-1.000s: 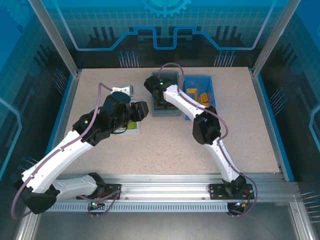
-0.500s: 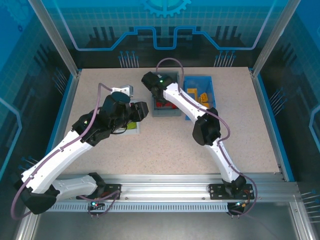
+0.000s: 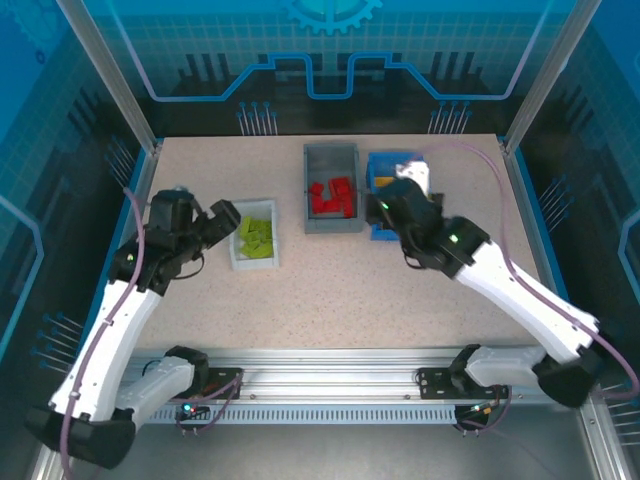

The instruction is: Sort the legos into containers by color

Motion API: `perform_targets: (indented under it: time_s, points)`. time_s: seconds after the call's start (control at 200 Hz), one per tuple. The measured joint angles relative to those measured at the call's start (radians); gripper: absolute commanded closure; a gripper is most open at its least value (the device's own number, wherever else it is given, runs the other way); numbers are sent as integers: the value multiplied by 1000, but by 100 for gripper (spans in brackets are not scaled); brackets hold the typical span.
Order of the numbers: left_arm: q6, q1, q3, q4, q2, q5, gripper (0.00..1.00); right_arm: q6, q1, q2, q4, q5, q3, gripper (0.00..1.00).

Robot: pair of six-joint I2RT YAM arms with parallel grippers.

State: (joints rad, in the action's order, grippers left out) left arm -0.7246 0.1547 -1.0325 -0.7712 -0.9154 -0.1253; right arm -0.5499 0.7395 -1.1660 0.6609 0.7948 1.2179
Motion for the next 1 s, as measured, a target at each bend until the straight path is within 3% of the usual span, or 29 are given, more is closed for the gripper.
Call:
perform_targets:
  time_s: [0.105, 0.19, 0.325, 0.41, 0.515, 0.605, 0.825, 1.0]
  points:
    - [-8, -34, 168, 82, 36, 14, 1, -14, -55, 156, -15, 48, -222, 0]
    - [-11, -34, 257, 133, 25, -12, 1, -71, -176, 251, 0, 74, -340, 0]
    - [-37, -34, 325, 207, -6, -222, 1, -12, -451, 406, -192, 8, -597, 0]
    - [35, -34, 426, 372, -6, -339, 1, 77, -536, 452, -398, -43, -789, 0]
    - [180, -34, 546, 569, -62, -438, 1, 164, -620, 345, -572, -129, -896, 0]
    - [306, -34, 576, 733, -161, -459, 1, 217, -684, 198, -748, -220, -917, 0]
    - [517, -47, 598, 1202, -431, -443, 1, 315, -710, -92, -1155, -397, -912, 0]
    - [624, -59, 587, 1444, -570, -366, 1, 366, -723, -204, -1296, -491, -877, 0]
